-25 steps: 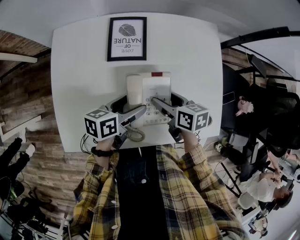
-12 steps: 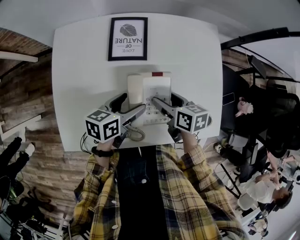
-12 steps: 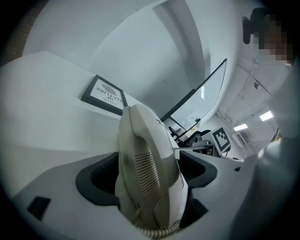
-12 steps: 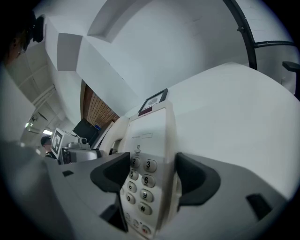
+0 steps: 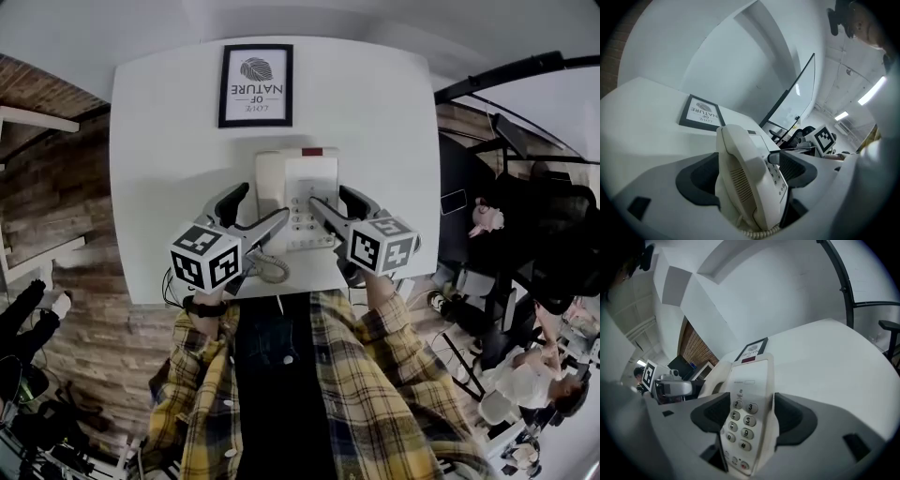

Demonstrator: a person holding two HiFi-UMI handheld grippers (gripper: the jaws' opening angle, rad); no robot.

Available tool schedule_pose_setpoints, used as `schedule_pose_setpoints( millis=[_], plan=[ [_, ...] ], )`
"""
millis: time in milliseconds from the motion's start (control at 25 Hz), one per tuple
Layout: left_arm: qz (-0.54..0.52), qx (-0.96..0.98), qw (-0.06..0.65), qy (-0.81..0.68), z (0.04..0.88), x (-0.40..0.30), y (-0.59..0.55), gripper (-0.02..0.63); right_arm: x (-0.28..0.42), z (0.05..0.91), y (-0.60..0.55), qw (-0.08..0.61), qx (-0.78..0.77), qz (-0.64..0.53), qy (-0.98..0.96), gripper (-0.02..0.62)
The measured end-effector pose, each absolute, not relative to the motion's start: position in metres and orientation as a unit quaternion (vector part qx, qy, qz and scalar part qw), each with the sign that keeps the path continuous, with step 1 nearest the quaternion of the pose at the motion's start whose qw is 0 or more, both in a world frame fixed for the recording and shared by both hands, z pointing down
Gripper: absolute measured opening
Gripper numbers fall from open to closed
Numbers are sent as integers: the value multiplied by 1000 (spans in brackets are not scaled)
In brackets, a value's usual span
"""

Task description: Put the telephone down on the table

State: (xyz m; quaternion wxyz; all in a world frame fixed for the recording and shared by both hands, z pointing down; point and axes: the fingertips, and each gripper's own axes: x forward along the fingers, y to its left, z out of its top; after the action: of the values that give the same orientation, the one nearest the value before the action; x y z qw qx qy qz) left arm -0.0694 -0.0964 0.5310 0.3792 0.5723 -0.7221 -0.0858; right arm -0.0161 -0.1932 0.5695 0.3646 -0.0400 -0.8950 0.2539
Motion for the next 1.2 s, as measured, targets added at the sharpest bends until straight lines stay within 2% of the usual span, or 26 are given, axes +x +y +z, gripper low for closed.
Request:
schedule_pose_setpoints(
  millis=[440, 1000, 1120, 1200],
  plan=[
    [-65, 591, 316, -739, 484, -75, -107, 414, -28, 517, -199, 320, -46, 228, -918, 293],
    [-64, 625, 191, -754, 374, -78, -113, 411, -60, 364, -173, 152, -130, 184, -962, 291],
    [-62, 631, 168, -755, 354, -75, -112, 394, -60, 341, -167, 124, -152, 197, -961, 291],
    [-65, 630, 151, -759, 341, -76, -109, 341, -60, 328, -164, 111, -166, 200, -959, 291]
  ],
)
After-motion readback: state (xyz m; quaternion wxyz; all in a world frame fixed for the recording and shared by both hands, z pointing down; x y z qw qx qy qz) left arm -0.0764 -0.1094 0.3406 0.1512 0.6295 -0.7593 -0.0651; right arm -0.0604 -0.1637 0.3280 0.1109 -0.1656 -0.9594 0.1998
